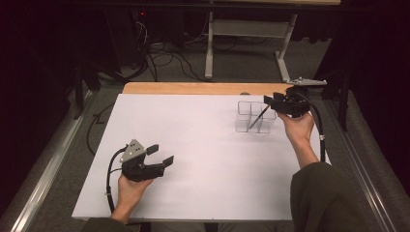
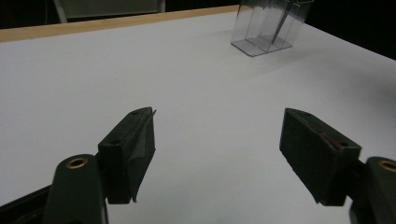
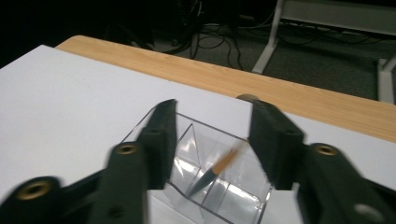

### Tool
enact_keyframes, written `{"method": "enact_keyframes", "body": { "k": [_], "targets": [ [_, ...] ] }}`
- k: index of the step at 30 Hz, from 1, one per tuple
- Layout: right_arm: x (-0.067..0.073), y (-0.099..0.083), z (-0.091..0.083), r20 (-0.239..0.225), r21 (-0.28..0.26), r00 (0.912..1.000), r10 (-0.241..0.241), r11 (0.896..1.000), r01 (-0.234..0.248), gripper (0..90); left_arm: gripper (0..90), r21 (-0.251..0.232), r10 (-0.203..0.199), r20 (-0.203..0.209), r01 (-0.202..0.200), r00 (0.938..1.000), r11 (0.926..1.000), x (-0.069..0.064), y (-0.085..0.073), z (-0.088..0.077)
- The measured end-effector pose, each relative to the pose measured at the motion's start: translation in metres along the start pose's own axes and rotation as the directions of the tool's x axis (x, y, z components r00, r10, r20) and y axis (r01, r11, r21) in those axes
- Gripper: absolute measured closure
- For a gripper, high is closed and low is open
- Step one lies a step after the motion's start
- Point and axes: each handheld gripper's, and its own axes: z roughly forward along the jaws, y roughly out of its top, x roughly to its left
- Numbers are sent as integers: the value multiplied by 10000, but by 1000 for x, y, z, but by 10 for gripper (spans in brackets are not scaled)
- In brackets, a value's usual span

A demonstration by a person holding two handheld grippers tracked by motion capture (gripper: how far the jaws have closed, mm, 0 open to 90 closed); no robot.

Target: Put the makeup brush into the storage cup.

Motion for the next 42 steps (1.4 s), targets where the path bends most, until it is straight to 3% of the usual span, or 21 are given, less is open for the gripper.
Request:
{"method": "enact_keyframes", "body": {
  "k": [11, 20, 42],
  "targets": [
    [-2, -10, -15, -216, -524, 9997, 151, 9985, -162, 470, 269, -57, 76, -86, -77, 9999, 10000, 0, 0, -1],
    [-1, -15, -29, -340, -873, 9994, -37, 9962, 7, 469, 269, -96, 60, -91, -60, 9999, 9999, 0, 0, -2],
    [0, -28, -44, -421, -792, 9984, -371, 9963, 337, 455, 268, -93, 75, -97, -76, 9999, 9999, 0, 0, -1]
  ]
}}
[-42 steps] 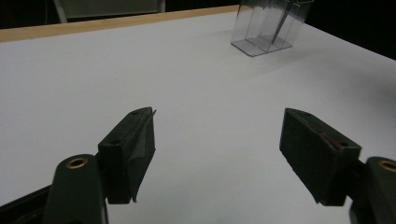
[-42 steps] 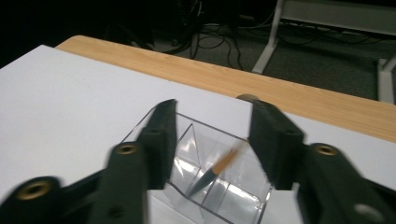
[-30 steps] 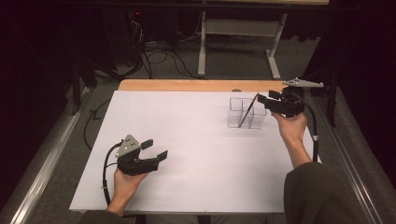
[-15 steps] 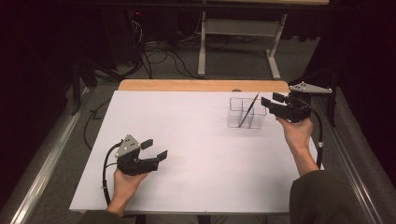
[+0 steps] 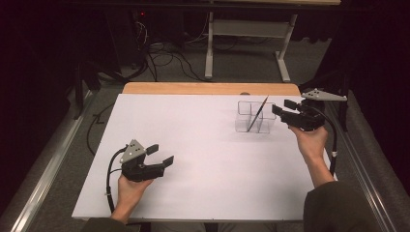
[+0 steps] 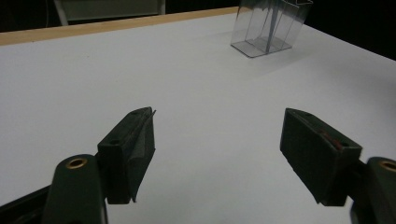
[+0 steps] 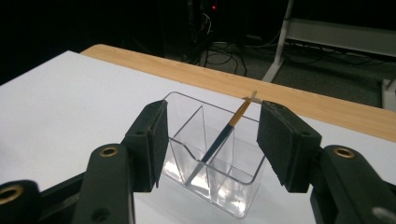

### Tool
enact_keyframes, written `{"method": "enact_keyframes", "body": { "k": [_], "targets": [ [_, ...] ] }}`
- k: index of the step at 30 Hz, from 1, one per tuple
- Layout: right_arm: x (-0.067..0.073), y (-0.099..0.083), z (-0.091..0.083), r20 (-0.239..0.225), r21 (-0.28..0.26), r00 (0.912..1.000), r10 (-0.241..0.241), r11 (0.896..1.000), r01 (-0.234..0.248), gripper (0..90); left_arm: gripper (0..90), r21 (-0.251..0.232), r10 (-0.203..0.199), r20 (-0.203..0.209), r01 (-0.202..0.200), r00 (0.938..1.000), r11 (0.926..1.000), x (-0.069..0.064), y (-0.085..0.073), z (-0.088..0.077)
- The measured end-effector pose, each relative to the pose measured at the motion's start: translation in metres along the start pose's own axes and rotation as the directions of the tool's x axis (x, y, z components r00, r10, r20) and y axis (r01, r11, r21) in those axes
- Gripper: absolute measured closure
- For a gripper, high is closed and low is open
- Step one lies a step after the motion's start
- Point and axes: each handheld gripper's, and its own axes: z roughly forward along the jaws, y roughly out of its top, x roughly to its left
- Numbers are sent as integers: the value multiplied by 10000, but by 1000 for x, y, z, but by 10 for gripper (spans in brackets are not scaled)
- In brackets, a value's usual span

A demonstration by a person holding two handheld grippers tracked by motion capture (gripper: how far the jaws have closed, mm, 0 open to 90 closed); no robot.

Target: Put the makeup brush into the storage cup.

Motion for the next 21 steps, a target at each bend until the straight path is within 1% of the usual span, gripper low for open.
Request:
{"method": "enact_keyframes", "body": {
  "k": [8, 10, 18, 21],
  "targets": [
    [0, -3, -3, -98, 40, 9999, -40, 10000, 41, 449, 268, 9, -13, 15, 13, 10000, 10000, 0, 0, 0],
    [0, -3, -5, -129, 28, 9999, 40, 10000, -40, 448, 268, -1, -24, 14, 24, 10000, 10000, 0, 0, 0],
    [-2, -8, -11, -169, -66, 9998, 60, 10000, -61, 440, 268, 3, -3, 13, 3, 10000, 10000, 0, 0, 0],
    [-2, -9, -13, -206, -177, 9998, 42, 9998, -46, 440, 268, 0, 6, 15, -6, 10000, 10000, 0, 0, 0]
  ]
}}
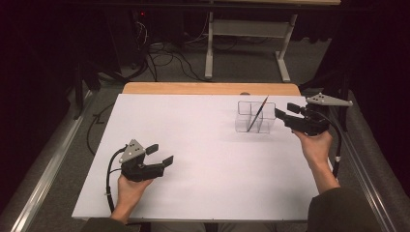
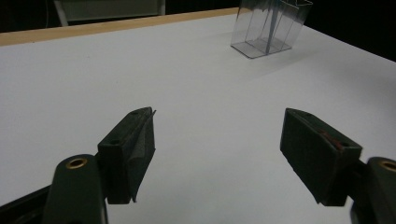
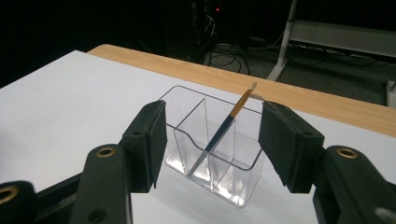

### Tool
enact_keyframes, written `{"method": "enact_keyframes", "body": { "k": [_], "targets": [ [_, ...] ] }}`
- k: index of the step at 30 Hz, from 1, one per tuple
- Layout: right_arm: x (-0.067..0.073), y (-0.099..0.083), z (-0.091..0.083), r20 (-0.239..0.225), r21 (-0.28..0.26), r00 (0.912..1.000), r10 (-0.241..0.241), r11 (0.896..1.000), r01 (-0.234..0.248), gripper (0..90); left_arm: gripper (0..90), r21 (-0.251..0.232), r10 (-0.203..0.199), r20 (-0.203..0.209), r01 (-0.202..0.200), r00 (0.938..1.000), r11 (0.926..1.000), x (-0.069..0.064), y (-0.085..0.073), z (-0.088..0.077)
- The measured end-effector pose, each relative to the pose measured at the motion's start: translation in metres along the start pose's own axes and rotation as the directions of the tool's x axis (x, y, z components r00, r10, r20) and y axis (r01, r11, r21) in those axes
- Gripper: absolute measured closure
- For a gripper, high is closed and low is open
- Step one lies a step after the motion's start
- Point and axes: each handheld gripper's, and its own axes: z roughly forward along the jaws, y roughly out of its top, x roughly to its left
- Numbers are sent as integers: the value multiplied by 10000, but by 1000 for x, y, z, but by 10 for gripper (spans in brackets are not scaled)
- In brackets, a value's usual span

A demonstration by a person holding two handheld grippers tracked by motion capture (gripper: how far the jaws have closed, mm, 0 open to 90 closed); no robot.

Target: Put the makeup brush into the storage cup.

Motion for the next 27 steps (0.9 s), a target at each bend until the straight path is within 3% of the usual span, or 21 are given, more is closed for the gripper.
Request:
{"method": "enact_keyframes", "body": {
  "k": [22, 27],
  "targets": [
    [0, -11, -17, -210, -153, 9998, 62, 9999, -66, 427, 268, 11, 34, 1, -34, 10000, 10000, 0, 0, 0],
    [1, -12, -22, -341, -220, 9994, 72, 9997, -80, 425, 268, 50, -85, 175, 84, 9998, 10000, 1, 0, 3]
  ]
}}
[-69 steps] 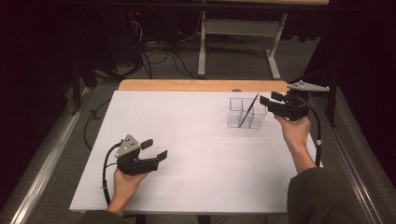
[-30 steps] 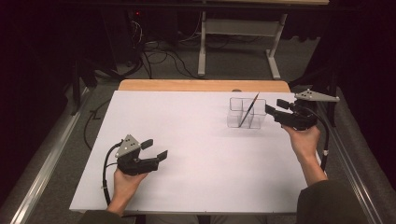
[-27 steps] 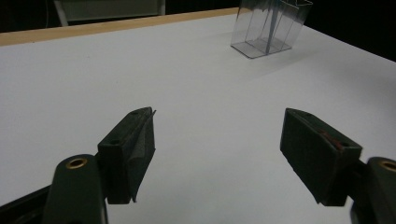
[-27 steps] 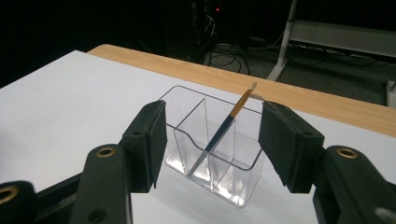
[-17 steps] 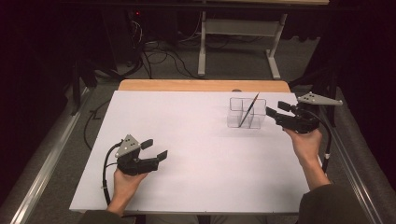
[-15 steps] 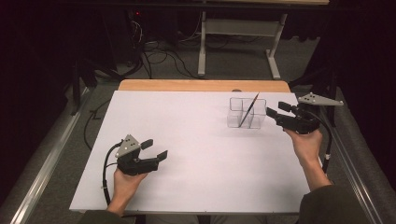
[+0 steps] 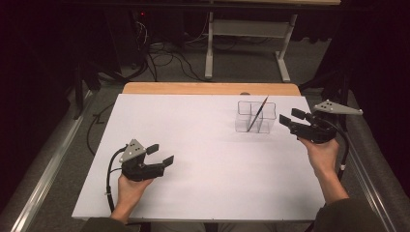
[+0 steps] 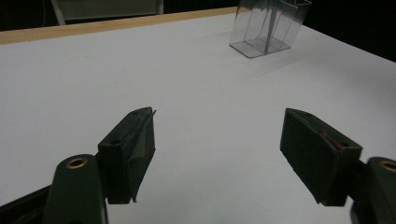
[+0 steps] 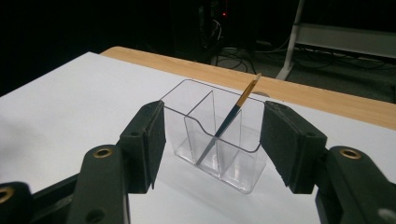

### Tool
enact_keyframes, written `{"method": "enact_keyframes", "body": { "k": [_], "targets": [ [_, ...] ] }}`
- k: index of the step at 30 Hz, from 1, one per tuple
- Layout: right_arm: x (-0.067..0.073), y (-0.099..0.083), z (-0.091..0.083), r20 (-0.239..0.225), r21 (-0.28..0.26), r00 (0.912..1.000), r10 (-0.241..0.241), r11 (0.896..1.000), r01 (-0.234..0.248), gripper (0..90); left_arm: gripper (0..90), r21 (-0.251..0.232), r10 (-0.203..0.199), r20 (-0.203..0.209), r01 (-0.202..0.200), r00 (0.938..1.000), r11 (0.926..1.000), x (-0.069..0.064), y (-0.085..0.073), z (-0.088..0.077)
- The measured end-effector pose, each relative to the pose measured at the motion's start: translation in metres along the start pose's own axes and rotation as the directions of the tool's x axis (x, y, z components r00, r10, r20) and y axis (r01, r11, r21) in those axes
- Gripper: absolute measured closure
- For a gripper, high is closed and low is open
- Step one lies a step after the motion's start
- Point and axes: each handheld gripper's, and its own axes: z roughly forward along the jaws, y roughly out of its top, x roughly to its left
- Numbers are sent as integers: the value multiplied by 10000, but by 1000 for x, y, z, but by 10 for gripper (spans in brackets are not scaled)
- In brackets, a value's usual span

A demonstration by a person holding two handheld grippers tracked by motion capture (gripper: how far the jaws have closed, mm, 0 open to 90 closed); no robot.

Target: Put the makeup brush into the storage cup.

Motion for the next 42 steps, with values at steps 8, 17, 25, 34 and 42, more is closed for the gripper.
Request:
{"method": "enact_keyframes", "body": {
  "k": [8, 17, 25, 34, 42],
  "targets": [
    [2, -5, -8, -177, -158, 9997, 139, 9998, -142, 425, 268, -39, 32, 28, -32, 10000, 10000, -2, 0, -1],
    [3, -12, -12, -334, -259, 9990, 288, 9992, -297, 426, 267, -59, -17, 30, 17, 10000, 10000, -1, 0, -1],
    [6, -23, -19, -423, -250, 9982, 435, 9987, -446, 427, 268, -141, 107, -195, -110, 9998, 9998, -1, 0, -5],
    [10, -27, -30, -693, -520, 9967, 412, 9976, -449, 423, 268, -139, 102, -249, -105, 9996, 9998, -1, 0, -5],
    [18, -31, -33, -769, -551, 9964, 367, 9976, -410, 422, 268, -138, 79, -165, -81, 9998, 9999, -1, 0, -6]
  ]
}}
